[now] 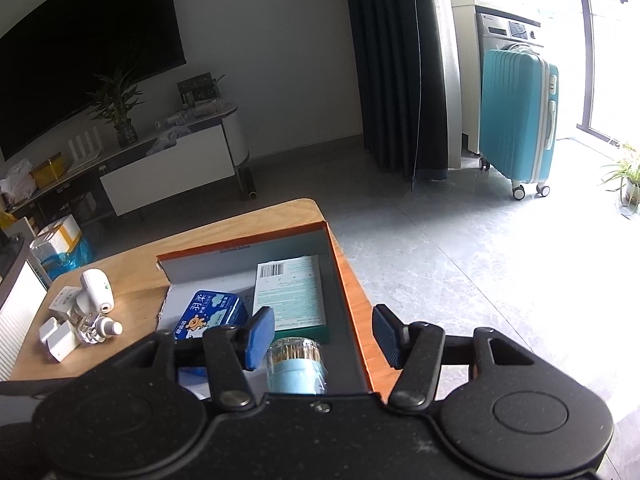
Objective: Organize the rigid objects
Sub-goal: 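Lower and release white adapter with left tool while right tool releases blue bottle, then move left tool to white square charger while right tool approaches black plug charger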
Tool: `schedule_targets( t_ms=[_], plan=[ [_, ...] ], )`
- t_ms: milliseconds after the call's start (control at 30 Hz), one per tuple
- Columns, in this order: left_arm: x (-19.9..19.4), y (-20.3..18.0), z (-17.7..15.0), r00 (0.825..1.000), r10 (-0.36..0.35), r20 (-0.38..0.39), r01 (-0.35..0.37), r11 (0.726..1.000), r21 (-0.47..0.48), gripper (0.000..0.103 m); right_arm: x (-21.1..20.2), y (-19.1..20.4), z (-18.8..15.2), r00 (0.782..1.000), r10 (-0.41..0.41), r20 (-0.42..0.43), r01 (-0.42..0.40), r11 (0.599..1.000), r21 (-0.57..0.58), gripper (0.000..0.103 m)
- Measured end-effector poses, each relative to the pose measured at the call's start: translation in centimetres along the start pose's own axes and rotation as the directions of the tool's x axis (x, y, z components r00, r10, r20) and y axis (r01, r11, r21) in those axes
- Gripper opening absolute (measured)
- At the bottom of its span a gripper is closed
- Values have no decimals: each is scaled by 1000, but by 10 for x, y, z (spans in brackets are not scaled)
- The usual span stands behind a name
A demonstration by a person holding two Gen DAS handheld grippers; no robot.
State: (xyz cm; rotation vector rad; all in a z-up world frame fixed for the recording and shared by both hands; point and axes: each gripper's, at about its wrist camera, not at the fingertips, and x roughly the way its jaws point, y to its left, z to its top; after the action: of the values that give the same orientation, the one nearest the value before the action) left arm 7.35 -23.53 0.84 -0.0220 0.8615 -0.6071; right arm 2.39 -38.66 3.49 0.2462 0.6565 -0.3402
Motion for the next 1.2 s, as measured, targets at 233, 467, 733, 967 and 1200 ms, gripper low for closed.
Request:
schedule_targets(
  t_ms=[233, 467, 733, 967, 1200],
  plan=[
    [-16, 8, 9, 996, 45, 76, -43, 999, -27, 85, -10, 8, 3, 999, 1, 39, 0, 1000, -17, 68],
    [-40, 30, 12, 986, 133, 103, -126, 989, -74, 89, -17, 28, 8, 998, 20, 67, -17, 999, -36, 74],
    [-66, 62, 5, 968, 223, 116, -208, 969, -132, 91, -11, 65, 7, 996, 83, 41, -79, 992, -94, 76],
    [-88, 98, -10, 947, 301, 110, -276, 941, -193, 91, 1, 104, -7, 990, 139, -15, -140, 979, -147, 76],
    [-106, 126, -21, 930, 352, 101, -319, 914, -252, 91, 9, 139, -20, 981, 185, -59, -193, 962, -192, 76]
  ],
)
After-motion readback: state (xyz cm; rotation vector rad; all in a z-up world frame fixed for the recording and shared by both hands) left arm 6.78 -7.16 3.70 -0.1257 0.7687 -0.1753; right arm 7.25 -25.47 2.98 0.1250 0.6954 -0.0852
